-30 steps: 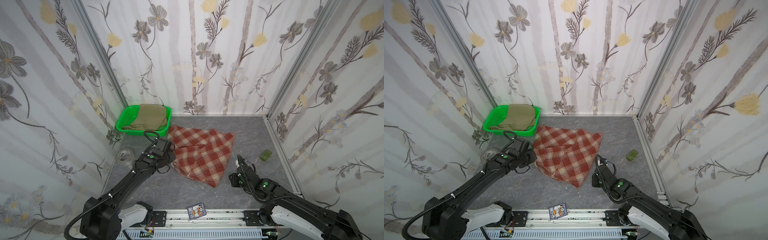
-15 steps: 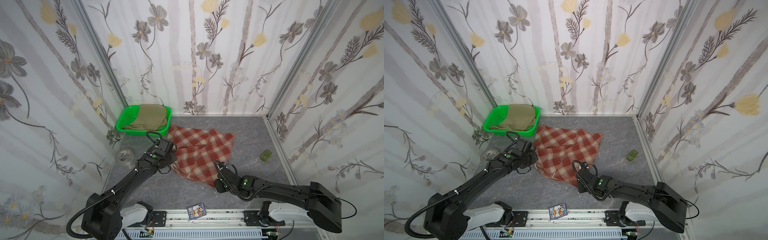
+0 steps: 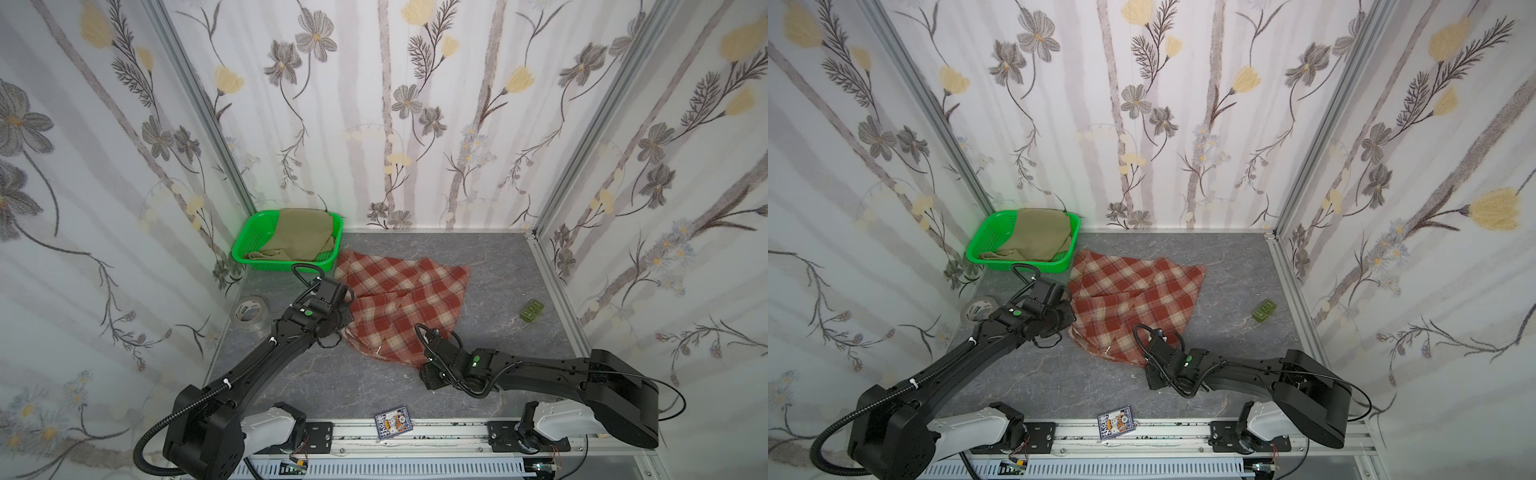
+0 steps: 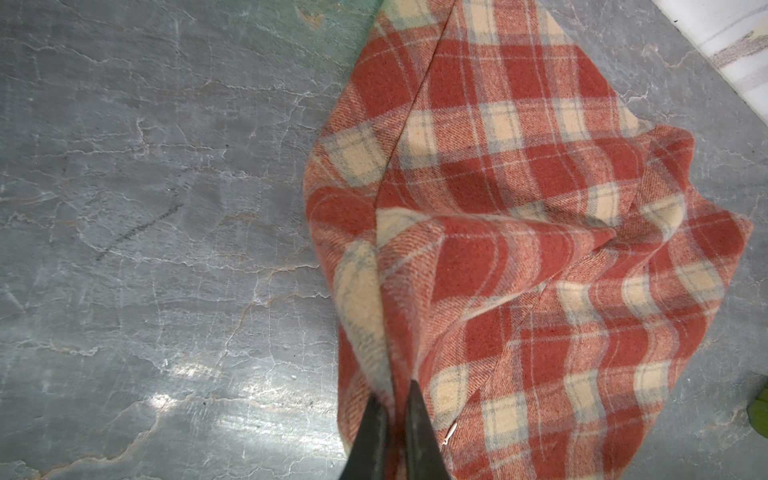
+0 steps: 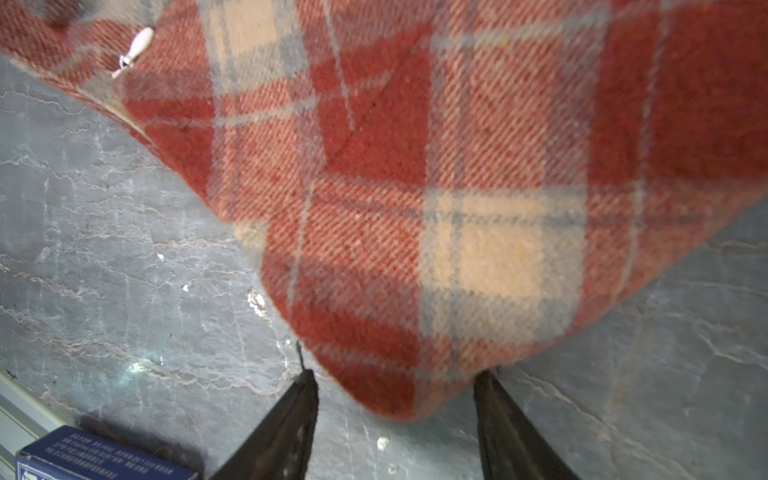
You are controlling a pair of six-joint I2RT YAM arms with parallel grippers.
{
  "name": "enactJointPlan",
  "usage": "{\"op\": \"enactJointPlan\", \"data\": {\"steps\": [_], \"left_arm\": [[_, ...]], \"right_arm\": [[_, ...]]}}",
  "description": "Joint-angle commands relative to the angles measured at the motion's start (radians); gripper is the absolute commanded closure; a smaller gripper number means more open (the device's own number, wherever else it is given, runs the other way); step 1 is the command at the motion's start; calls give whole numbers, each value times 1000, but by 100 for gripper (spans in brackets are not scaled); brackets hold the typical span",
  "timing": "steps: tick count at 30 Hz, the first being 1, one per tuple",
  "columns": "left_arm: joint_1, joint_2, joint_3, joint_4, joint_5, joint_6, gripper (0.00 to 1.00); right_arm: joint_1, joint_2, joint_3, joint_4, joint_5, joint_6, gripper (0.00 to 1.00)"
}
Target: Fold and stack the skirts
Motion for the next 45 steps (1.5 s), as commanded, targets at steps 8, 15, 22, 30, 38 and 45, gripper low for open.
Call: {"op": "enactJointPlan", "data": {"steps": [8, 15, 22, 30, 38, 45], "left_arm": [[0, -3, -2, 9, -30, -6, 100], [0, -5, -4, 12, -35, -9, 100], [14, -7, 71, 10, -61, 25, 100], [66, 149, 464, 15, -113, 129, 100], [115, 507, 1069, 18, -67, 264, 100], [177, 898, 1666, 12, -2, 329, 100]], "right_arm": [[0, 95, 53, -45, 59, 8, 49], [0, 135, 65, -54, 97, 48, 75], [-63, 1, 110, -188, 134, 12, 100], [-423, -222, 423, -327, 122, -240, 100], [-714, -32, 807, -265, 20, -435, 100], [-855, 254, 1205, -276, -18, -557, 100]]}}
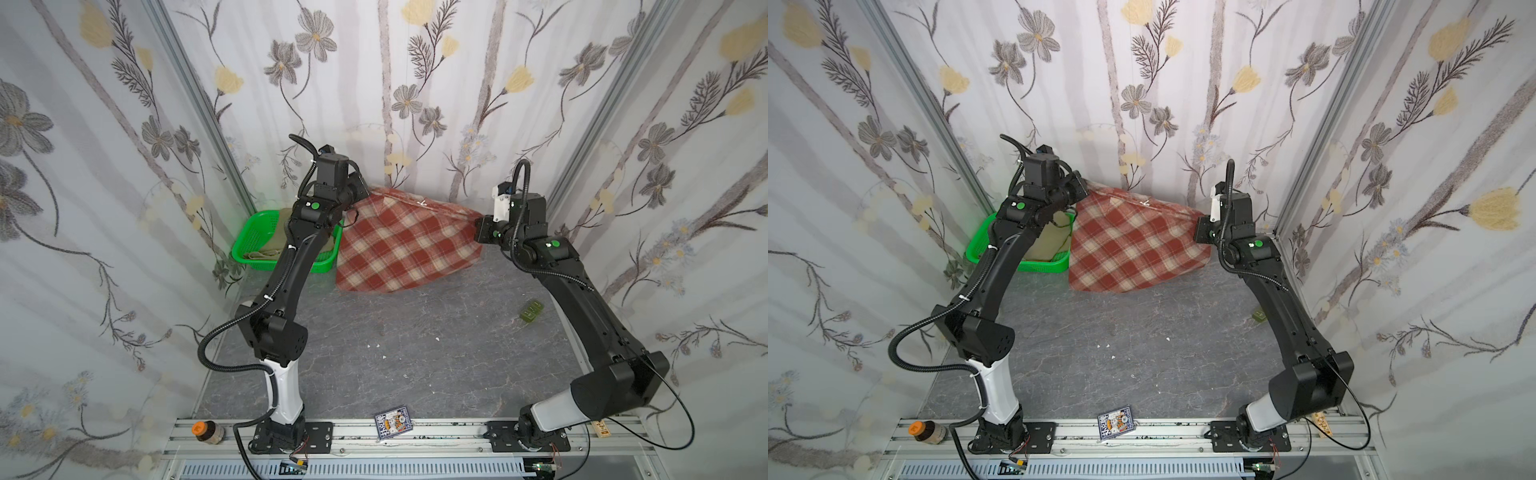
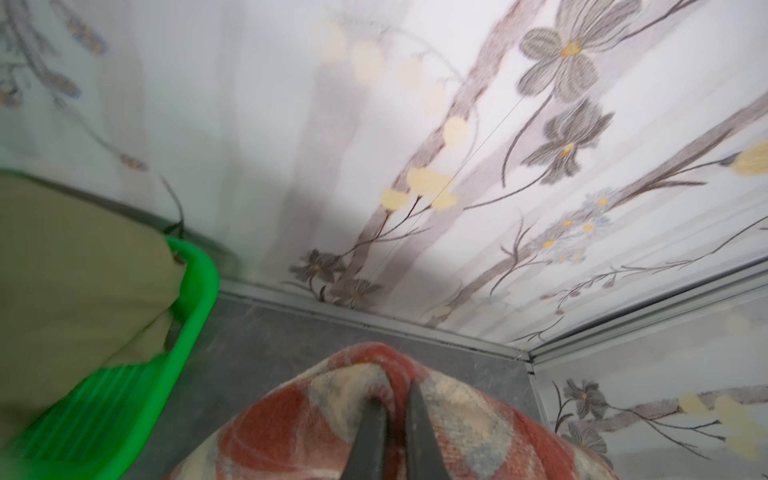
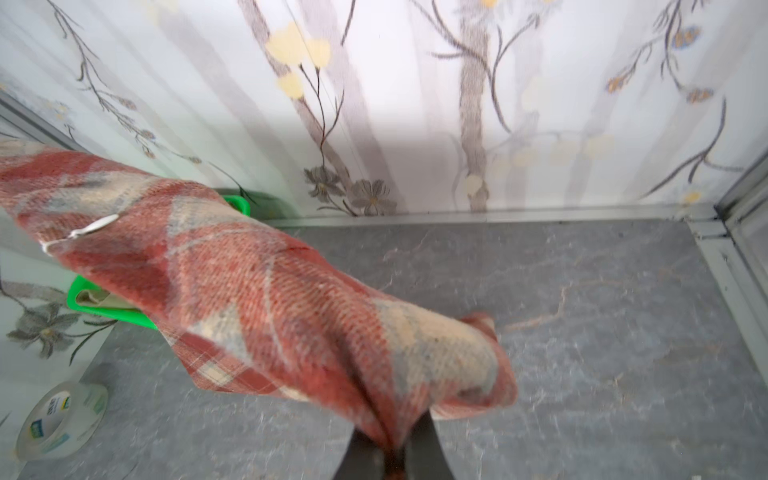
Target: Fold and stack the skirts
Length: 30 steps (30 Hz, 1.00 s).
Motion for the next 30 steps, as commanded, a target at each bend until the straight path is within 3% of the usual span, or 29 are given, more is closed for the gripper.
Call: {"op": "enactJointPlan", "data": {"steps": [1, 4, 9, 12, 18, 22, 26, 30], "left_arm": [[40, 101, 173, 21, -89, 38, 100], [63, 120, 233, 22, -50, 2, 100], [65, 14, 103, 23, -9, 20, 100], [58, -87, -105, 23, 29, 3, 100], [6, -363, -707, 74, -104, -21, 100], [-5, -584, -1109, 178, -100, -111, 100], [-26, -748, -1373, 185, -108, -176, 100], [-26, -866, -1547, 184, -86, -227, 100]], "right_arm": [[-32, 94, 173, -52, 134, -104, 100], [-35, 158, 334, -125, 149, -134, 100], [-33, 93, 280, -133, 112, -124, 100], [-14, 3, 95, -96, 98, -99, 100], [77, -274, -473, 92, 133, 11, 100], [161, -411, -763, 171, 77, 136, 100], [270, -462, -940, 202, 77, 237, 100], [339, -457, -1048, 222, 71, 294, 100]]}}
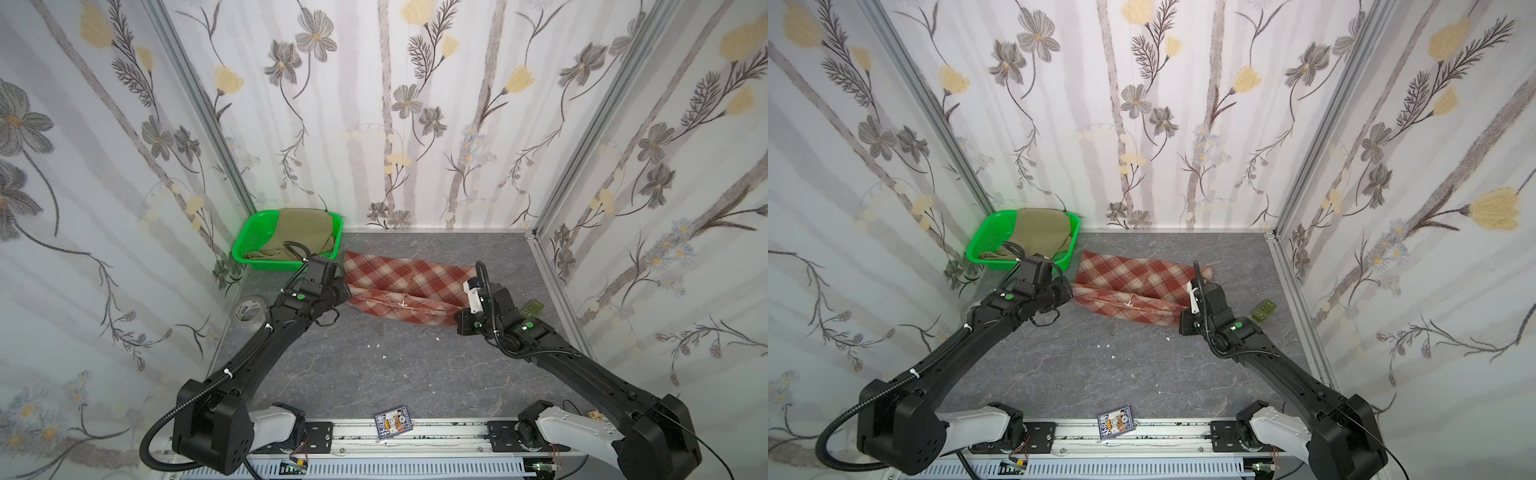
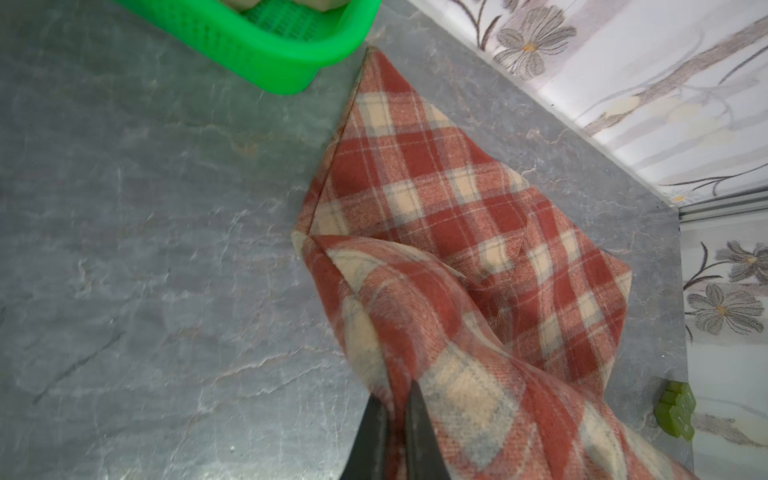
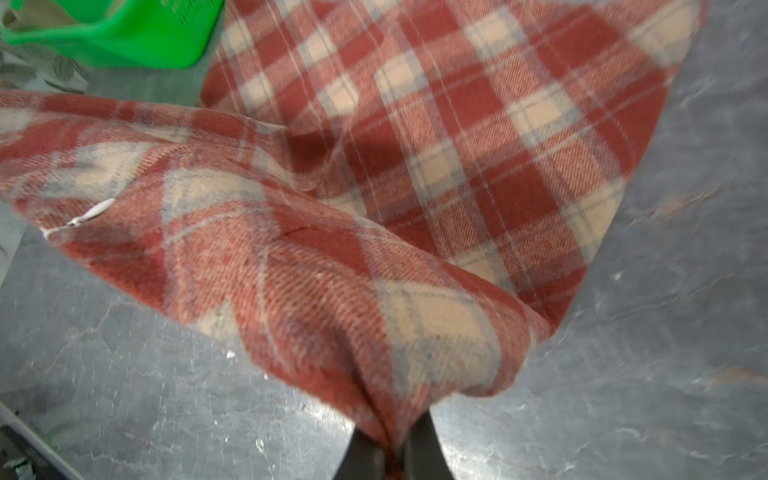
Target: Fold and stack the skirts
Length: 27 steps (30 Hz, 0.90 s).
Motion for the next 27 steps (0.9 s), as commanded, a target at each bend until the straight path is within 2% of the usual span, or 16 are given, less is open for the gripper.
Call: {"op": "enactJointPlan", "data": {"steps": [1, 4, 6, 7, 8, 10, 11, 16, 23, 25, 27], "left_arm": [[3, -72, -98, 40, -65, -78, 100], [0, -115, -159, 39, -20, -103, 98], [1, -136, -176, 37, 6, -109, 88], [0, -149, -180, 34, 17, -112, 71], [1, -162, -182, 27, 19, -115, 57], [3, -184, -176, 13, 12, -112, 49], [3, -192, -166, 3, 7, -103, 45], [7, -171, -95, -23, -32, -61, 43], [1, 38, -13, 5, -26, -19, 49], [-1, 88, -17, 52, -31, -17, 50], [0, 136, -26, 110, -13, -17, 51]], "right_arm": [[34, 7, -53, 52, 68, 97, 100], [61, 12, -82, 61, 41, 113, 100], [74, 12, -90, 52, 25, 117, 100], [75, 9, -92, 42, 6, 119, 88], [76, 1, -94, 33, -16, 122, 67], [71, -21, -96, 24, -67, 129, 48], [66, -34, -88, 10, -78, 130, 46], [32, -81, -38, -24, -89, 138, 45], [-25, -32, 6, 3, -72, 149, 47], [-25, -14, -11, 62, -61, 140, 47], [-33, 40, -20, 98, -48, 156, 53]]}}
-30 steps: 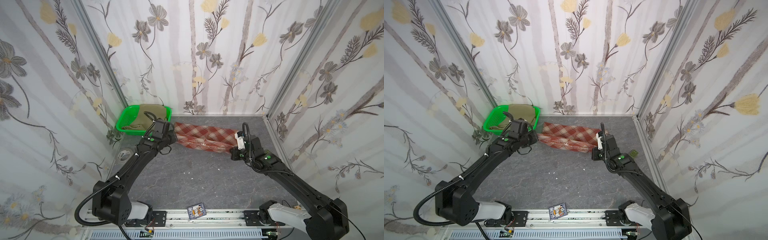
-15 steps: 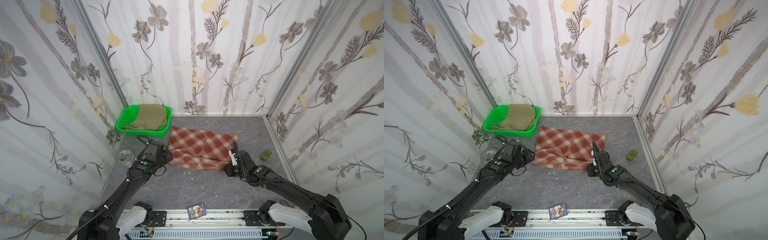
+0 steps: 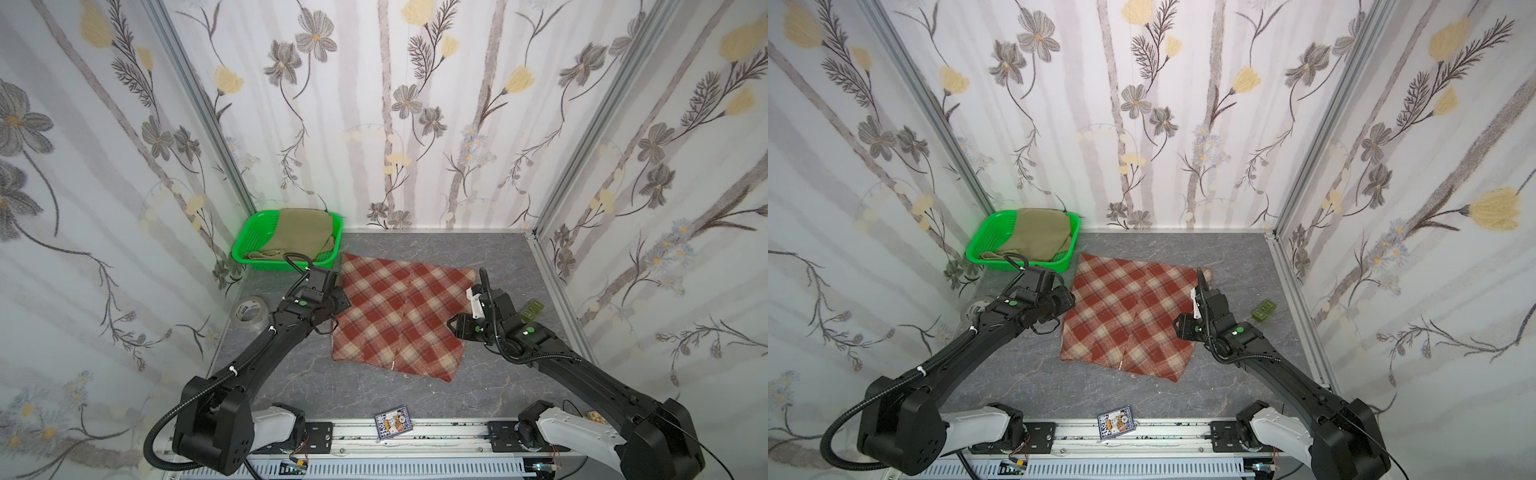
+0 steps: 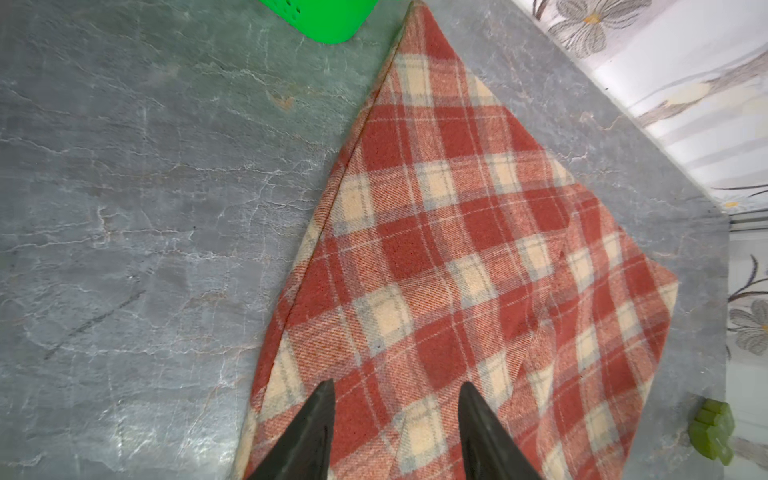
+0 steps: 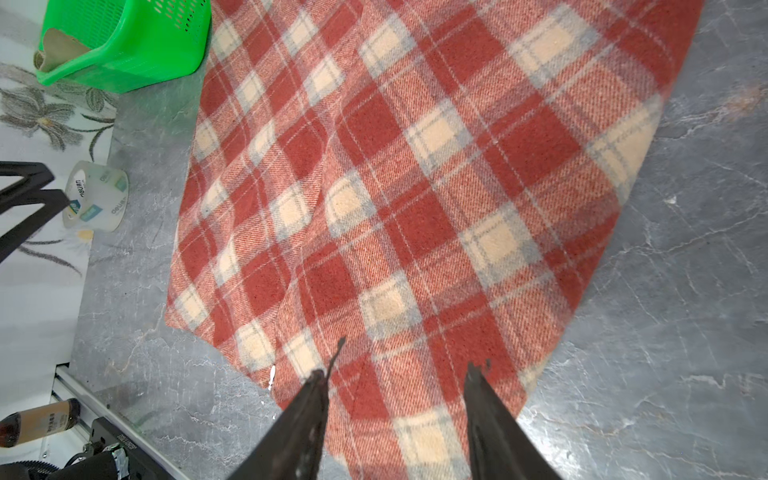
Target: Fold and stack the skirts
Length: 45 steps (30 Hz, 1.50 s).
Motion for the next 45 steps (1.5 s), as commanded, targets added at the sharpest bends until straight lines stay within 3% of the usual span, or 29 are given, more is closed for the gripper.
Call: {"op": "enactJointPlan", "data": {"steps": [1, 4, 7, 9, 17, 24, 28, 32, 39, 45], "left_arm": [[-1, 71, -3, 110, 6, 12, 51], [-8, 156, 4, 149, 16, 25, 54], [-11, 214, 0, 150, 7, 39, 56], [-12, 225, -16, 150, 11, 42, 57], [-22, 168, -141, 149, 24, 33, 57], [-48, 98, -220, 147, 56, -19, 56], [-97, 71, -260, 149, 58, -75, 56], [-184, 69, -291, 150, 24, -137, 56], [-268, 81, -305, 152, -16, -178, 56], [-287, 111, -290, 154, -10, -163, 58]], "right_arm": [[-8, 83, -13, 105, 22, 30, 57], [-7, 196, -25, 156, 20, 80, 69], [-15, 261, -31, 181, 105, 152, 92], [-27, 287, -31, 196, 141, 175, 100], [-128, 502, 63, 202, 155, 219, 100], [-196, 668, 269, 135, 180, 183, 100], [-244, 735, 401, 100, 180, 148, 100], [-310, 804, 501, 93, 105, 91, 100], [-254, 665, 445, 66, 153, 32, 100], [-110, 443, 173, 54, 170, 117, 100]]}}
